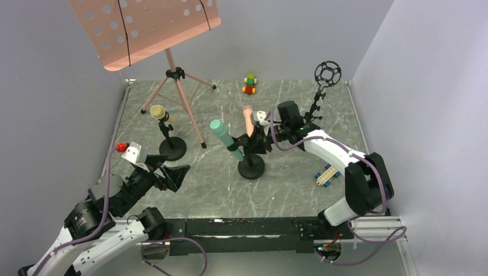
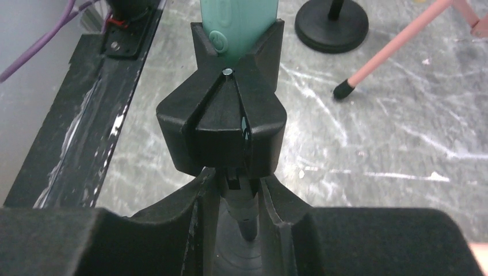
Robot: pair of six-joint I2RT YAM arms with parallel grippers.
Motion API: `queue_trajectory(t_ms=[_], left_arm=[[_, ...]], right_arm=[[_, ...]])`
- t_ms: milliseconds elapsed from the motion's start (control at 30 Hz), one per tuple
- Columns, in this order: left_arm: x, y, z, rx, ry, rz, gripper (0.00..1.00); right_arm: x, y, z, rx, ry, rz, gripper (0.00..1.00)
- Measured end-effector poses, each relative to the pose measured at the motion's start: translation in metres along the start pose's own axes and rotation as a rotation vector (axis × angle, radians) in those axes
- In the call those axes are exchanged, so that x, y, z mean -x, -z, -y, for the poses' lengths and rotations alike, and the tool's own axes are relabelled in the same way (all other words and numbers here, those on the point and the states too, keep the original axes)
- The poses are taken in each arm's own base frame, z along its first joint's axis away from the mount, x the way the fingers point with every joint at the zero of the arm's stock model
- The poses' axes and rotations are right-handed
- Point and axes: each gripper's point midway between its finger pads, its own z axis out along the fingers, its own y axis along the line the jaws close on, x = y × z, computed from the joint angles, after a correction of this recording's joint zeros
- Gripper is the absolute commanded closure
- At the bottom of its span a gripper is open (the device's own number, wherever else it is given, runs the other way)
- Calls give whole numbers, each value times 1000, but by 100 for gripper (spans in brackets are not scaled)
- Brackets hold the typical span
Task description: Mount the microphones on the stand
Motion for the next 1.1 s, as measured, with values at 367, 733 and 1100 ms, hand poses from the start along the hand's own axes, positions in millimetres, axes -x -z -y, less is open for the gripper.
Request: queue_trajectory(t_ms=[367, 733, 1100], left_arm=[[-7, 2, -9, 43, -5, -26, 1], [-23, -2, -13, 60, 21, -55, 1], [-23, 3, -16, 70, 65, -29, 1]], right_arm=[[18, -73, 53, -43, -69, 47, 96], [31, -99, 133, -172, -115, 92, 96], [37, -112, 167, -214, -127, 110, 94]])
